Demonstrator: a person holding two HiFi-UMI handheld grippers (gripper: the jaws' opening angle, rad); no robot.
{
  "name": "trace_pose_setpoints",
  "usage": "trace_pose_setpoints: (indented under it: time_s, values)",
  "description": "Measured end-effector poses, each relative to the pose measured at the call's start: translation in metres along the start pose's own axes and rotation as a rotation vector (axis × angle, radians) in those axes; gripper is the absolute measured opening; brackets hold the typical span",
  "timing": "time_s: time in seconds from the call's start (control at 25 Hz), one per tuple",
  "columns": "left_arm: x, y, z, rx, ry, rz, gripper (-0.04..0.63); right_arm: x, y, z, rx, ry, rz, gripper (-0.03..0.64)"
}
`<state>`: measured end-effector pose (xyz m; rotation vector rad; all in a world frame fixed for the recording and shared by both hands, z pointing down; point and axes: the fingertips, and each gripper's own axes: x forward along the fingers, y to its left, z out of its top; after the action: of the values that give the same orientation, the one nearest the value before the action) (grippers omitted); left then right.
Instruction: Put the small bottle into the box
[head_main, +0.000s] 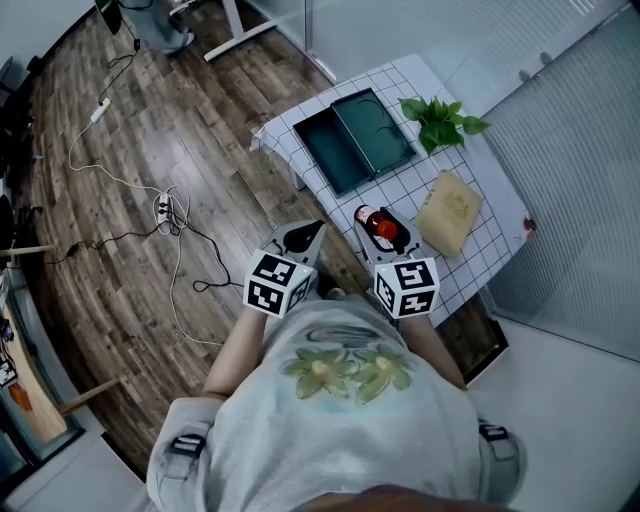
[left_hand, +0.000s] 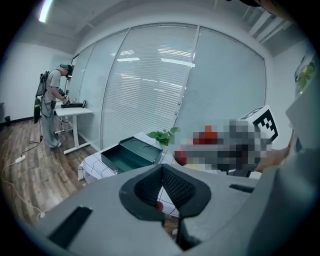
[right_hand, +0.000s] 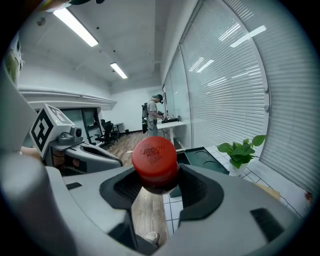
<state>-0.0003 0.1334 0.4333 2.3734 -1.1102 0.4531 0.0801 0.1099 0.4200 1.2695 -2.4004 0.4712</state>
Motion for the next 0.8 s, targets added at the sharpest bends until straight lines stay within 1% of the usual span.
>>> trace_pose_setpoints:
  time_s: [0.36, 0.8]
  values:
    - [0.008, 0.025, 0.001, -0.006, 0.025, -0.037, 0.005, 0.024, -0.006, 0.014, 0.015, -0.003, -0.037, 0.217]
    - [0.011, 0.055, 0.007, 0.007, 0.043, -0.087, 0.005, 0.05, -0.006, 0.016, 0.048, 0.014, -0.094, 0.218]
